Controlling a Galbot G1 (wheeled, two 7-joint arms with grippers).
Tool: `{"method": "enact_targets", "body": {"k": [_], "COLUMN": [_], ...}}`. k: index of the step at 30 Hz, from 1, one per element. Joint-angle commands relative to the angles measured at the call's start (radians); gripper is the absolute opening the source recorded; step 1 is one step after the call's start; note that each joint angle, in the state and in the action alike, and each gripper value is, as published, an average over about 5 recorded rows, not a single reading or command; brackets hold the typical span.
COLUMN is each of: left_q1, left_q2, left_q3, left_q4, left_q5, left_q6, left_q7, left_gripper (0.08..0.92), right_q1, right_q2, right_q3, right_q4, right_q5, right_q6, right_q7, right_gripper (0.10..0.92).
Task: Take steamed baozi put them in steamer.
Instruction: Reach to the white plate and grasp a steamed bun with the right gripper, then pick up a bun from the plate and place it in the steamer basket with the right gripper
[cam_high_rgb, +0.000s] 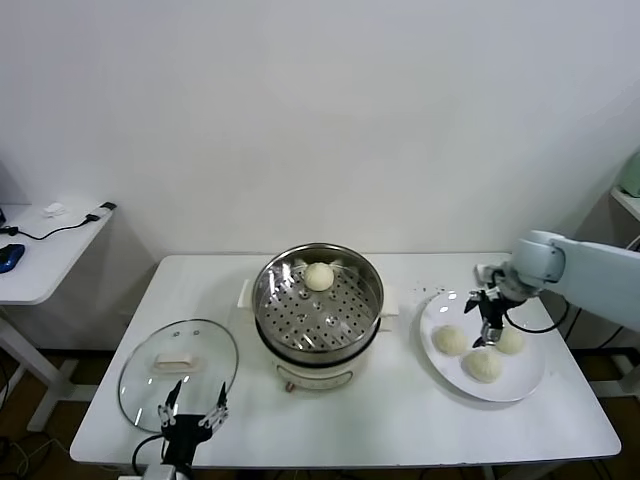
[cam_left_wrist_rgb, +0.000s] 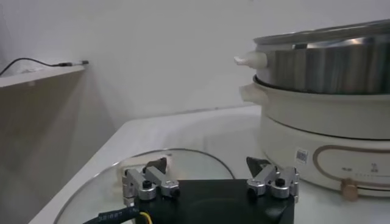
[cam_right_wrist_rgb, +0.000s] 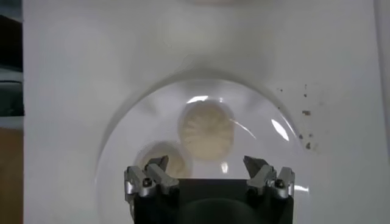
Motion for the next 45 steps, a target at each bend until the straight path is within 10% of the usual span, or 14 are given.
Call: {"method": "enact_targets", "body": {"k": [1,18,32,45], "left_q1": [0.000,0.014,0.029,0.029], "left_q2": [0.000,-0.008,-0.019,-0.011], "left_q3": [0.001,0.005,0.012,0.028], "left_q4": [0.003,-0.007,-0.026,-0.048], "left_q5": [0.000,0.011,0.027,0.028], "left_q6": [-0.001,-0.005,-0.012,-0.008], "left_q7": [-0.001,-0.004,-0.006,-0.005], "left_gripper": [0.823,0.823,0.823,0.823], "right_q1": [-0.148,-0.212,-0.115,0.534], "right_q2": [0.032,0.069,-0.004,0.007], "right_q3": [0.110,0.184,0.197,-0.070], "right_q4": [-0.040,-0.099,-0.048,0.140], "right_q5": [-0.033,-0.089,-0.075,0.295], "right_q6": [-0.041,-0.036,0.011,0.011], "right_q7": [0.041,0.066,-0.014,-0.084], "right_gripper": [0.823,0.816,0.661,0.653]}}
